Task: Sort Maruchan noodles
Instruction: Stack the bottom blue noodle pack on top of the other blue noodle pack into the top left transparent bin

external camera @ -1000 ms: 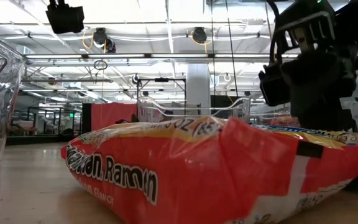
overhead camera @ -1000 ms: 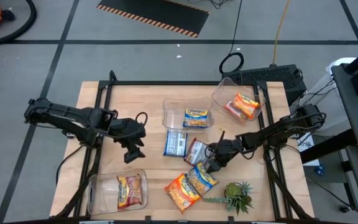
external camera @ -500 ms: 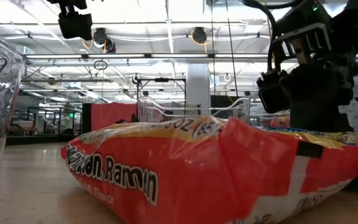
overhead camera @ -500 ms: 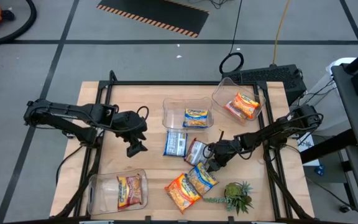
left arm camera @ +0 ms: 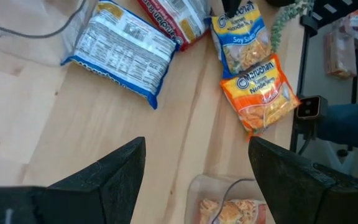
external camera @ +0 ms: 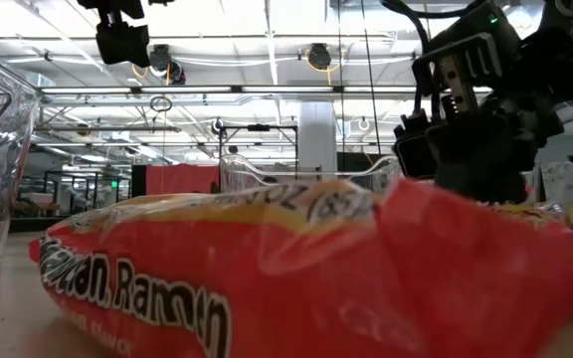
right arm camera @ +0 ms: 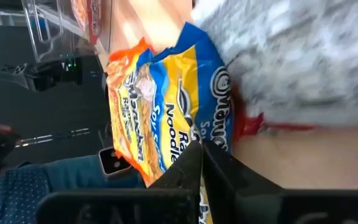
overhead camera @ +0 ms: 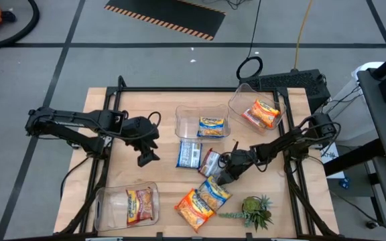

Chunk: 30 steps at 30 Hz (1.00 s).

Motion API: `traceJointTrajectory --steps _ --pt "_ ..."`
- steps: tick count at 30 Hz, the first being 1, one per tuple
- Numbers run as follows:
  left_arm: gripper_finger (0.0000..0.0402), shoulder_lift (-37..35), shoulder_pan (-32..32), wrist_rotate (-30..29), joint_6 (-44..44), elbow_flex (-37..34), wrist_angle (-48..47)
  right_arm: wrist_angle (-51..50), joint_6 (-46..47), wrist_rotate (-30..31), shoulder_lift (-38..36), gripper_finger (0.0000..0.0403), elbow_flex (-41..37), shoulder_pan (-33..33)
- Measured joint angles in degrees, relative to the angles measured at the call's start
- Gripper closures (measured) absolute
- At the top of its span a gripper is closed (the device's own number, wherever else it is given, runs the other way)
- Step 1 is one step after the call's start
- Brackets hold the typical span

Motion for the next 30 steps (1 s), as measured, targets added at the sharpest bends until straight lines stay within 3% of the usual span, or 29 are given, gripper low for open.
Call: traceJointTrajectory --steps 6,11,22,30 --pt "0.0112 0.0 0.0 -0.9 -2.8 0.0 0.1 1.4 -0.8 0.4 -3.9 0.0402 -0.2 -1.3" --pt "0.0112 0.0 0.0 -5.3 -4.9 0.0 1.6 1.1 -0.7 2.1 -8.2 0.0403 -0.2 -1.5" --pt "0.0112 5.4 -0.1 -6.4 -0.7 0.1 20.4 -1.4 -1.0 3.2 -13.0 0.0403 -0.2 -2.0" --pt "0.0112 13.6 -0.2 -2.2 0.2 0.0 28.7 -4.4 -3.0 3.0 -15.0 0.0403 -0.1 -2.2"
